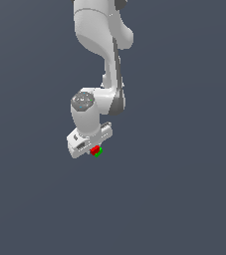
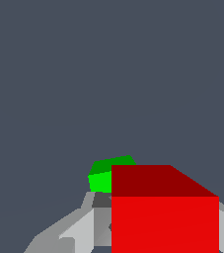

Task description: Stack the red cube on top of the green cube.

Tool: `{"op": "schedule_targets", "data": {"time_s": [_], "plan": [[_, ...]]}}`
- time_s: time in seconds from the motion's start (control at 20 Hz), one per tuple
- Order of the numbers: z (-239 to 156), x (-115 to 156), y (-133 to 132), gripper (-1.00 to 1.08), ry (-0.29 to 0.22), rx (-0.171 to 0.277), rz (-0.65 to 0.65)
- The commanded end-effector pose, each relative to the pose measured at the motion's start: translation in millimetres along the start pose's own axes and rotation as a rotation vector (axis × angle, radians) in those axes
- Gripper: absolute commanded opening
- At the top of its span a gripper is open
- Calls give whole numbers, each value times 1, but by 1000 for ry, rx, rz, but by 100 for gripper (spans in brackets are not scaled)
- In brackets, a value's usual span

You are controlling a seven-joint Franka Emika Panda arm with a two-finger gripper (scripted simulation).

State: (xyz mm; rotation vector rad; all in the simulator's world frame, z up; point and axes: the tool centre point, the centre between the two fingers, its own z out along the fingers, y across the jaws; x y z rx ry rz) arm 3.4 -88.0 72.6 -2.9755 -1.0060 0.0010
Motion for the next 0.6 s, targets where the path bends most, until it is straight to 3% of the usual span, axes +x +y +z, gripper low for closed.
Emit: {"op": "schedule_targets", "data": {"time_s": [0.0,0.35,0.4,0.55], "plan": [[5,-4,-7,-100,1,-1,0],[11,-9,-15,-100,1,-1,0],[11,-9,-15,100,1,-1,0],[11,-9,-15,100,1,-1,0]]}}
